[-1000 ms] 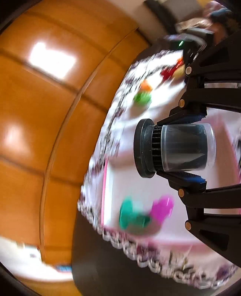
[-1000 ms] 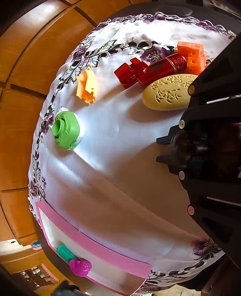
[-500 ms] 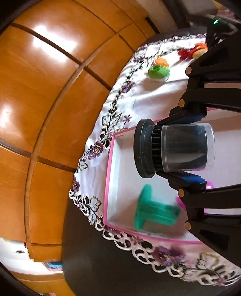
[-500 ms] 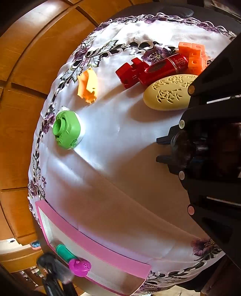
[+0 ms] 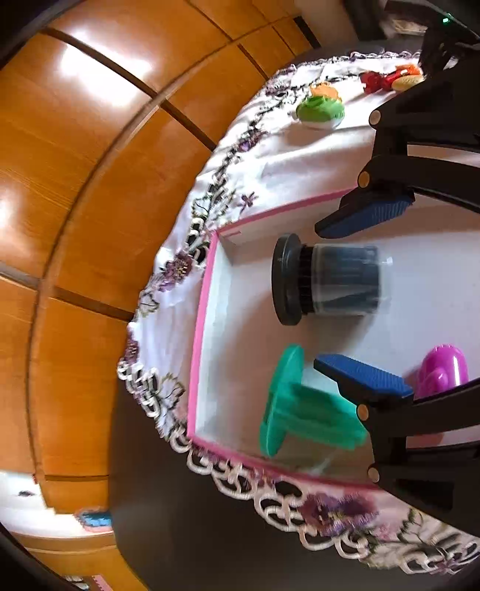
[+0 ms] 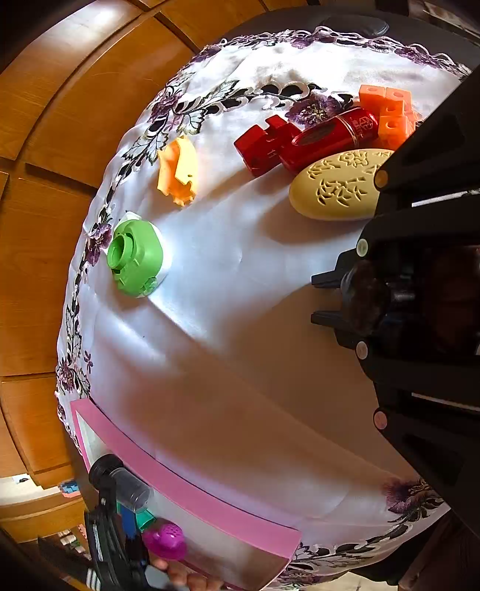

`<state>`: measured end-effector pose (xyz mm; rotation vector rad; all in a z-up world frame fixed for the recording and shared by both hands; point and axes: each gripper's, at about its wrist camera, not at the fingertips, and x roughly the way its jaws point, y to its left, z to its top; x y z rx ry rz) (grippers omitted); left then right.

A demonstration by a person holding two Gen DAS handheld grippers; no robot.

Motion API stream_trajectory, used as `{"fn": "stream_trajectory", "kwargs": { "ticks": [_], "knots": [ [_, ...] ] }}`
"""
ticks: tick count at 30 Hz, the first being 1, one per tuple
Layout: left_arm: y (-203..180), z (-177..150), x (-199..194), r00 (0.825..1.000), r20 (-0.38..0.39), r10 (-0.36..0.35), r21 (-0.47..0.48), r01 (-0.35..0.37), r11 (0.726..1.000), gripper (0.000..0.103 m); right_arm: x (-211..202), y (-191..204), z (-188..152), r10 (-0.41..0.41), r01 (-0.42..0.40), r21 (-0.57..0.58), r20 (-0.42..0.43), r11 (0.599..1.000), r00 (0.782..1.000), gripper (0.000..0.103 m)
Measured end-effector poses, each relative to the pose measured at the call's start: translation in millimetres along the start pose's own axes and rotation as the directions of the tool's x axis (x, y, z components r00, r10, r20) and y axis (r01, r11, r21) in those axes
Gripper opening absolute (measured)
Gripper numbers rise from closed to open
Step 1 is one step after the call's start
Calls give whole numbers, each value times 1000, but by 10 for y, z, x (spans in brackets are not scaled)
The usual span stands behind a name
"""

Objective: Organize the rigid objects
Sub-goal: 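Carry the clear cup into the tray and open the left tool while the right tool holds the brown piece, then carry the brown flower piece into the tray and open the right tool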

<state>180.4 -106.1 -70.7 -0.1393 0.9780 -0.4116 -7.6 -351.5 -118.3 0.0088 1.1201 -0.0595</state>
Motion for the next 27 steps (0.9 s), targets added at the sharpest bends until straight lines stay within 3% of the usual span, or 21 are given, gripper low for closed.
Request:
{"fn": "stream_trajectory", "kwargs": {
  "ticks": [6, 13, 27],
  "knots": [
    [-28, -337, -445, 996, 77, 53, 54, -57, 997, 66, 0, 2, 4, -2, 2, -3, 1, 1000, 1000, 12],
    [-142, -812, -718, 990, 96, 107, 129, -119, 985, 67, -5, 18, 3, -13, 13, -10, 5, 1000, 1000, 12],
    [-177, -1069, -939, 986, 109, 126, 146, -142, 979, 67, -13, 24, -9, -25, 25, -12, 16, 1000, 1000, 11]
  ]
}}
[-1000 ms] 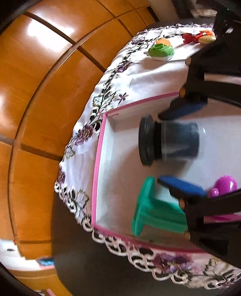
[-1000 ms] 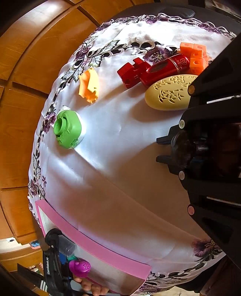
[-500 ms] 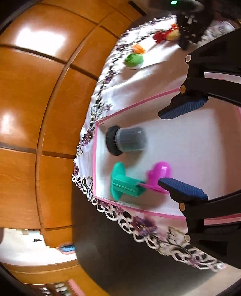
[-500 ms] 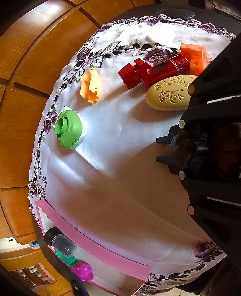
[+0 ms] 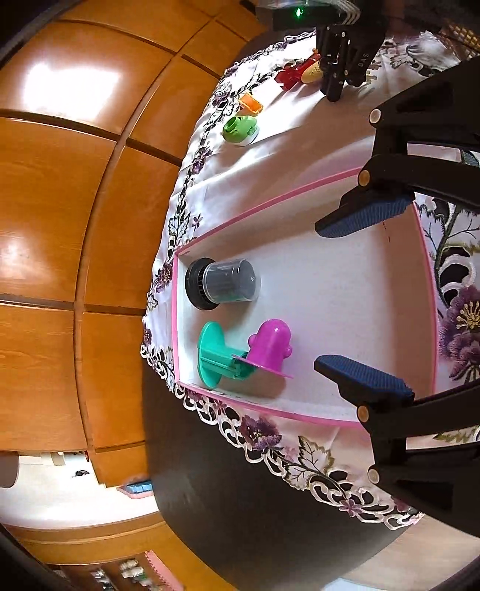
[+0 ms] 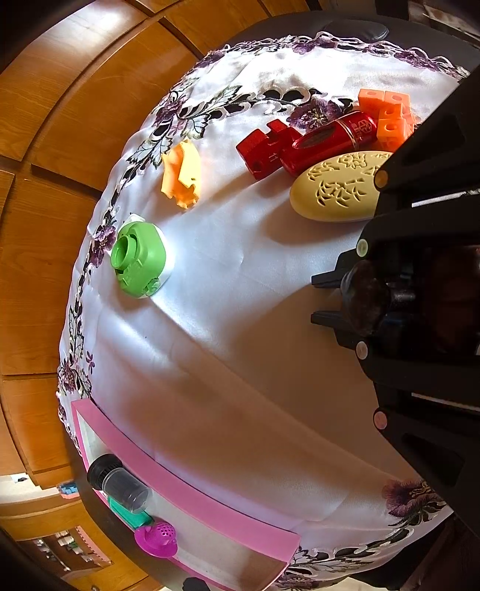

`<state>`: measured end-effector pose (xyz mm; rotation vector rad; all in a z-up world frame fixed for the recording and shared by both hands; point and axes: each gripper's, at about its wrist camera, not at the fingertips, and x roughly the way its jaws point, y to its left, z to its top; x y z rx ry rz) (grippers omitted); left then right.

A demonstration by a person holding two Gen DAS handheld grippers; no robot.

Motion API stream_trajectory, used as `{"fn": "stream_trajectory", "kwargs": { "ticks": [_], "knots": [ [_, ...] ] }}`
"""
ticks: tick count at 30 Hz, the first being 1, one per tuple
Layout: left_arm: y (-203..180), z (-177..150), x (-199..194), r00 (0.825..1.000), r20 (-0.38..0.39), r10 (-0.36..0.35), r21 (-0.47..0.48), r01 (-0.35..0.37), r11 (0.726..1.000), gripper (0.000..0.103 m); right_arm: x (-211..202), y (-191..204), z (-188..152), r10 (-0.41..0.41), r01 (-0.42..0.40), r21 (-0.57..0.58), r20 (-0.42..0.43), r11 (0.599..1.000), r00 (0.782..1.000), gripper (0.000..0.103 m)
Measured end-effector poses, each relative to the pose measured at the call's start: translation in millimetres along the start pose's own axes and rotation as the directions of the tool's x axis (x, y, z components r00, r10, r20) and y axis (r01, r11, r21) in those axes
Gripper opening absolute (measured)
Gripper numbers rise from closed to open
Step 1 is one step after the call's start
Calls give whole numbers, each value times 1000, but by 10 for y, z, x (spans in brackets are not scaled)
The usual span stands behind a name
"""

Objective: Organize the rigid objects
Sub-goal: 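Carry the brown flower piece into the tray and open the right tool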

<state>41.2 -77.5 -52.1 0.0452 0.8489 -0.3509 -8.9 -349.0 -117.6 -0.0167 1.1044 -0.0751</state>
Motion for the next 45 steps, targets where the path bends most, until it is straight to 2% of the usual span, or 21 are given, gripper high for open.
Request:
{"fn": "stream_trajectory", "kwargs": {
  "ticks": [16, 20, 31, 35, 45],
  "knots": [
    [111, -48, -106, 1000, 12, -15, -32, 15, 999, 67, 22, -41, -18, 9, -9, 73, 0, 997, 1000, 11],
    [157, -45, -128, 1000, 19, -15, -46, 15, 999, 67, -16, -59, -6, 44, -44, 97, 3, 994, 999, 10],
    [273, -58, -125, 1000, 15, -9, -75, 10, 997, 67, -279, 327, 256, 132, -134, 17, 76, 991, 988, 10],
    [350, -61, -142, 1000, 19, -4, -96, 6, 995, 67, -412, 523, 411, 183, -182, -18, 105, 983, 978, 10],
    [694, -73, -234, 999, 28, 39, -182, -33, 983, 67, -598, 1325, 887, 354, -332, -164, 128, 929, 926, 10]
  ]
}}
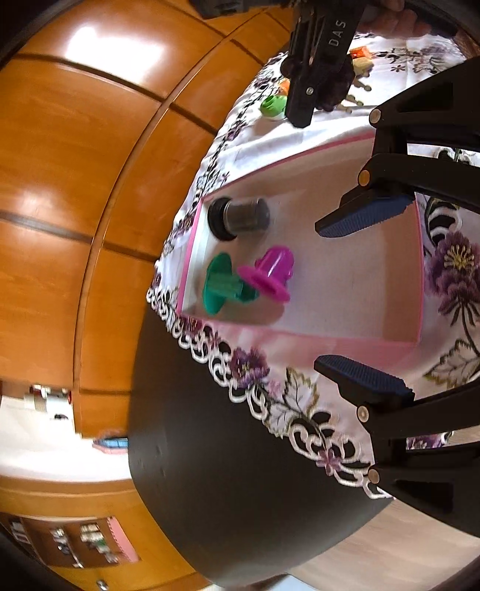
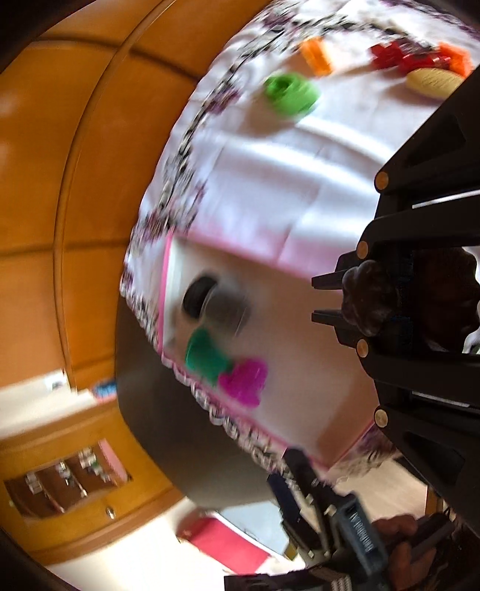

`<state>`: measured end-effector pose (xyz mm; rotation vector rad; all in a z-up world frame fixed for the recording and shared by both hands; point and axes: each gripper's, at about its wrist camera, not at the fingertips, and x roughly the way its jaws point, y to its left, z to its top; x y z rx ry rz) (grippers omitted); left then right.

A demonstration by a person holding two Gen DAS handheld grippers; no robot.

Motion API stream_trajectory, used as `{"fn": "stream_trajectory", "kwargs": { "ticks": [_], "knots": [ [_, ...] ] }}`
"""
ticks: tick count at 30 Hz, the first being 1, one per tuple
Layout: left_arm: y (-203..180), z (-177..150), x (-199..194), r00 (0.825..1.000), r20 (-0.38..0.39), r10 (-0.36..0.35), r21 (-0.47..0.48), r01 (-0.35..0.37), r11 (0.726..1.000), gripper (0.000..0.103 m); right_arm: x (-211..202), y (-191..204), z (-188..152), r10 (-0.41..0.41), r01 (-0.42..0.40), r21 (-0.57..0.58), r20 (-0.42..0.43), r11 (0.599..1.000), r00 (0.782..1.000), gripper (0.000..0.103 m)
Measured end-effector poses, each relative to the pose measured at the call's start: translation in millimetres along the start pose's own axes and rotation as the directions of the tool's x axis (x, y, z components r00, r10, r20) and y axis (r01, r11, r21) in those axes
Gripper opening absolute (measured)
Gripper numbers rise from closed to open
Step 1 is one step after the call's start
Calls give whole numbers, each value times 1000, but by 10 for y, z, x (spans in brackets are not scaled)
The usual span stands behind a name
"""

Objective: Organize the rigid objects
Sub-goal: 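Carry the brown flower piece into the tray and open the right tool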

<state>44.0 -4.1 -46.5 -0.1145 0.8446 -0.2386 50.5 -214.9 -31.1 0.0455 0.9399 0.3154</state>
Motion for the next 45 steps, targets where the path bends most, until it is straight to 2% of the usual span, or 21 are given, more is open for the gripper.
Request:
{"fn": "stream_trajectory", "kwargs": {
  "ticks": [4, 7, 10, 12, 14, 18, 20, 25, 29, 45],
  "knots": [
    [107, 4, -2, 1000, -1, 16, -23, -16, 1000, 67, 291, 250, 173, 22, -24, -58, -22, 998, 1000, 10],
    [153, -3, 13, 1000, -5, 24, -30, -24, 999, 67, 624, 323, 240, -25, 18, -106, -68, 994, 997, 10],
    [167, -11, 31, 999, -10, 32, -31, -33, 999, 67, 948, 245, 288, -83, 72, -99, -117, 992, 990, 12],
    [169, -15, 46, 999, -12, 35, -28, -36, 999, 67, 1032, 156, 305, -112, 103, -85, -114, 991, 987, 14],
    [166, -20, 72, 999, -18, 38, -22, -38, 999, 67, 1070, 60, 332, -114, 109, -50, -111, 993, 987, 21],
    [162, -32, 111, 999, -27, 40, -19, -41, 999, 67, 1060, -10, 332, -108, 107, -15, -114, 994, 988, 28],
    [162, -30, 113, 999, -28, 41, -20, -41, 999, 67, 1054, -22, 314, -95, 96, -1, -118, 995, 988, 38],
    [141, -29, 98, 999, -27, 46, -11, -47, 999, 67, 1010, -23, 313, -84, 87, 29, -93, 996, 992, 52],
    [106, -30, 70, 999, -23, 49, -1, -49, 999, 67, 901, 5, 322, -84, 86, 38, -51, 996, 995, 70],
    [-88, -63, -34, 999, -9, 36, 54, -36, 998, 67, 265, -101, 169, -118, 110, 95, 88, 989, 989, 70]
  ]
}}
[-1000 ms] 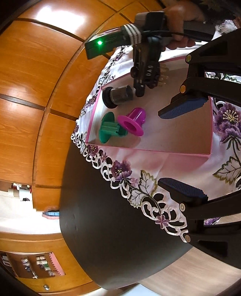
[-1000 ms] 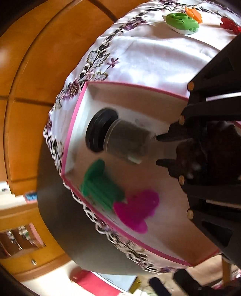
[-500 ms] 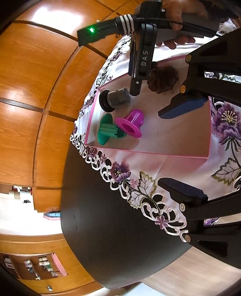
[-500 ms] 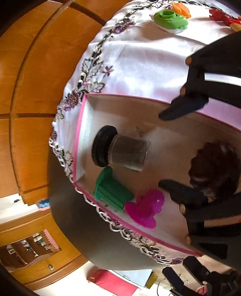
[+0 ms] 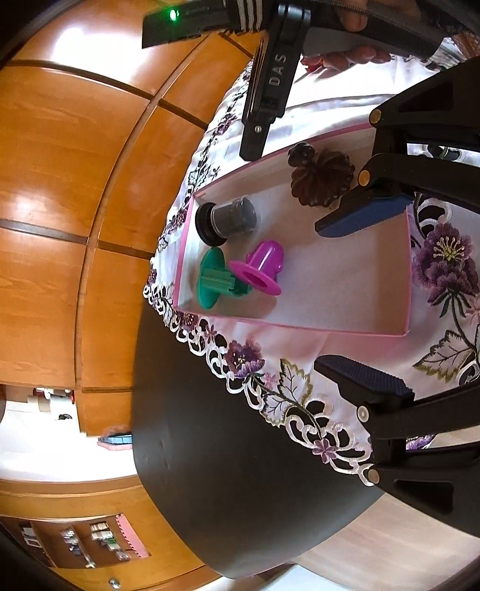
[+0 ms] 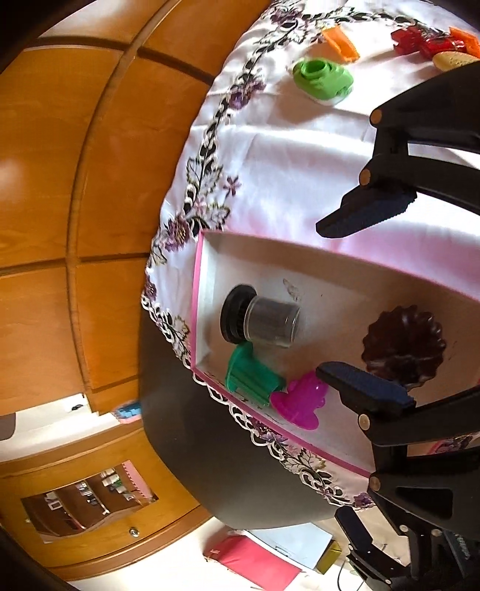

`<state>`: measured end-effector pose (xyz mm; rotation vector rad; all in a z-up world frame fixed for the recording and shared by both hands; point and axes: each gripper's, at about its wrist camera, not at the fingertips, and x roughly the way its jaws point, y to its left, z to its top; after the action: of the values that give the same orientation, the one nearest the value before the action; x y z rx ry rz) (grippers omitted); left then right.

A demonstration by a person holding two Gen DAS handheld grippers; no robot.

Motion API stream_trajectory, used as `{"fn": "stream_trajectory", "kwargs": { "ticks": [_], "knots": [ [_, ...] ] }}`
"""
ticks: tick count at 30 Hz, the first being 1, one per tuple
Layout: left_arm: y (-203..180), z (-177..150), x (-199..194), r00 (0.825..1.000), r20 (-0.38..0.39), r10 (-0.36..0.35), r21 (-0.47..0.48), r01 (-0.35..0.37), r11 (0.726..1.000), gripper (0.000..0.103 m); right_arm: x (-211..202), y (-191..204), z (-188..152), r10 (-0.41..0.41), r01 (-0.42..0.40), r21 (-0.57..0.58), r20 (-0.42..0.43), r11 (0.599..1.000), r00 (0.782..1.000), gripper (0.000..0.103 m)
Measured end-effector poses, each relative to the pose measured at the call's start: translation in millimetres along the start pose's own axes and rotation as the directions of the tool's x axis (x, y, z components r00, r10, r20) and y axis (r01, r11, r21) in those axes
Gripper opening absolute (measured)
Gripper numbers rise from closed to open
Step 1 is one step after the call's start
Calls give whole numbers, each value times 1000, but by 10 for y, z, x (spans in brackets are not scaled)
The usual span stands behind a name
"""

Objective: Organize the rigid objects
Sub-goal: 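Carry the brown flower piece into the tray and open the right tool, then grasp the lime green spool with the left tool while the right tool reaches toward the orange piece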

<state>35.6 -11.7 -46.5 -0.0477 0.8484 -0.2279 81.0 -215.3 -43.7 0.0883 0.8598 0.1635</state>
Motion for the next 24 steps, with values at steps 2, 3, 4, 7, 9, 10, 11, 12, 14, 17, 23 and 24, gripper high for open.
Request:
{"fn": "stream_trajectory", "kwargs": {
  "ticks": [2, 3, 4, 7, 9, 10, 11, 12, 14, 17, 23, 24],
  "knots": [
    [-32, -6, -1, 1000, -2, -1, 7, 2, 1000, 67, -60, -35, -37, -10, 10, -3, 9, 1000, 1000, 70],
    [-47, -13, -4, 1000, -3, -2, 11, 2, 1000, 67, -101, -60, -61, -17, 17, -5, 15, 1000, 1000, 70],
    [-70, -18, -8, 1000, -4, -4, 17, 4, 1000, 67, -132, -79, -83, -24, 25, -7, 19, 1000, 1000, 70],
    [-129, -22, -16, 1000, -5, -9, 34, 9, 999, 67, -218, -142, -158, -48, 48, -15, 30, 999, 998, 70],
    [-165, -24, -23, 1000, -4, -12, 44, 12, 999, 67, -272, -199, -203, -62, 62, -20, 35, 998, 997, 70],
    [-190, -27, -25, 1000, -5, -14, 51, 14, 999, 67, -310, -235, -230, -72, 72, -22, 38, 997, 997, 70],
    [-209, -28, -27, 1000, -6, -16, 57, 16, 998, 67, -350, -273, -256, -82, 83, -23, 41, 996, 996, 70],
    [-227, -28, -27, 1000, -7, -18, 62, 18, 998, 67, -384, -318, -274, -90, 91, -22, 44, 996, 995, 70],
    [-276, -30, -30, 1000, -7, -21, 76, 22, 997, 67, -450, -434, -314, -110, 111, -11, 47, 994, 993, 70],
    [-351, -36, -26, 1000, -12, -26, 93, 27, 995, 67, -542, -640, -366, -138, 137, 18, 49, 990, 989, 70],
    [-508, -60, -16, 999, -22, -37, 131, 39, 991, 67, -735, -1125, -462, -211, 205, 106, 48, 973, 976, 70],
    [-529, -62, -13, 999, -24, -37, 137, 40, 990, 67, -772, -1213, -476, -226, 219, 121, 48, 968, 973, 70]
  ]
}}
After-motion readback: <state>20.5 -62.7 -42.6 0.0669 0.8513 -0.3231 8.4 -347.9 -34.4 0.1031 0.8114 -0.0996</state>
